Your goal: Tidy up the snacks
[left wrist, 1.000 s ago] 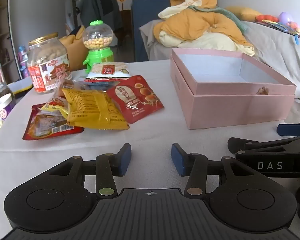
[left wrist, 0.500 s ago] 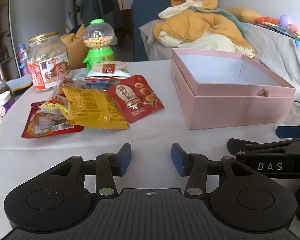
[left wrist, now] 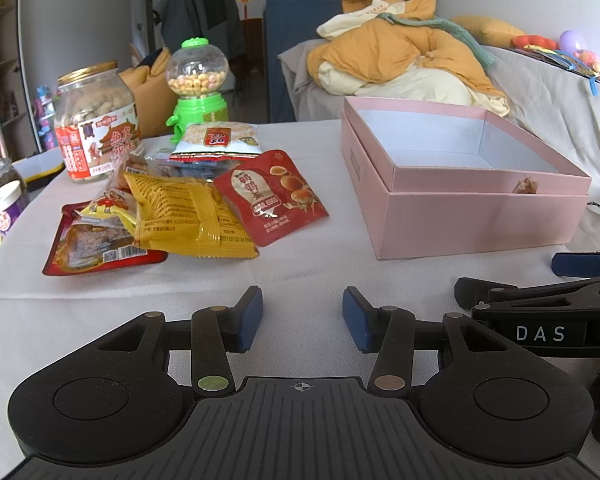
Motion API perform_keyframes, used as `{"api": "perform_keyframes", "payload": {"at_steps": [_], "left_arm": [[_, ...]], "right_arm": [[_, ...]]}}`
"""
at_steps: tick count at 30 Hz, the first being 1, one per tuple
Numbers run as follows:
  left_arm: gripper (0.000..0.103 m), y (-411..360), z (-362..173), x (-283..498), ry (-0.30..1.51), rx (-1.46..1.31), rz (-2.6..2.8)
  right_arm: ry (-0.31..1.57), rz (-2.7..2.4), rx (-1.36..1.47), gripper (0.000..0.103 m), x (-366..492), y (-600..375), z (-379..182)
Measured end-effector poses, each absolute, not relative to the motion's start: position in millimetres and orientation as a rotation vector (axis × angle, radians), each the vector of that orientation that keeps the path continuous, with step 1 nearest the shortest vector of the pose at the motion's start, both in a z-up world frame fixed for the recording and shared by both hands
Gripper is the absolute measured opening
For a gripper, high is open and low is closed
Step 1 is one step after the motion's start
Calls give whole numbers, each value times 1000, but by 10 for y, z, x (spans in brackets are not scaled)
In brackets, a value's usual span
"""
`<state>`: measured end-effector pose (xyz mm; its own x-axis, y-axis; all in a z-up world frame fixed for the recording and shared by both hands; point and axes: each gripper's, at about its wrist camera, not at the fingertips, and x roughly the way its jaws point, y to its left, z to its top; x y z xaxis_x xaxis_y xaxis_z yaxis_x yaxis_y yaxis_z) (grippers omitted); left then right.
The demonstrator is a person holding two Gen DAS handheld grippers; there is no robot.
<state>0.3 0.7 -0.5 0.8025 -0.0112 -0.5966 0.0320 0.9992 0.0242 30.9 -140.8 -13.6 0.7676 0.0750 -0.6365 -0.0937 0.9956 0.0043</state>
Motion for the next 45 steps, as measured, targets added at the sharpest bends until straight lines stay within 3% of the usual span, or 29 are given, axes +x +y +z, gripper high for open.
{"api": "perform_keyframes", "payload": {"at_steps": [45], "left_arm": [[51,-17,-5,-11,637,42,-21]], "right_arm": [[689,91,-28,103,308,-1403,-136]]}}
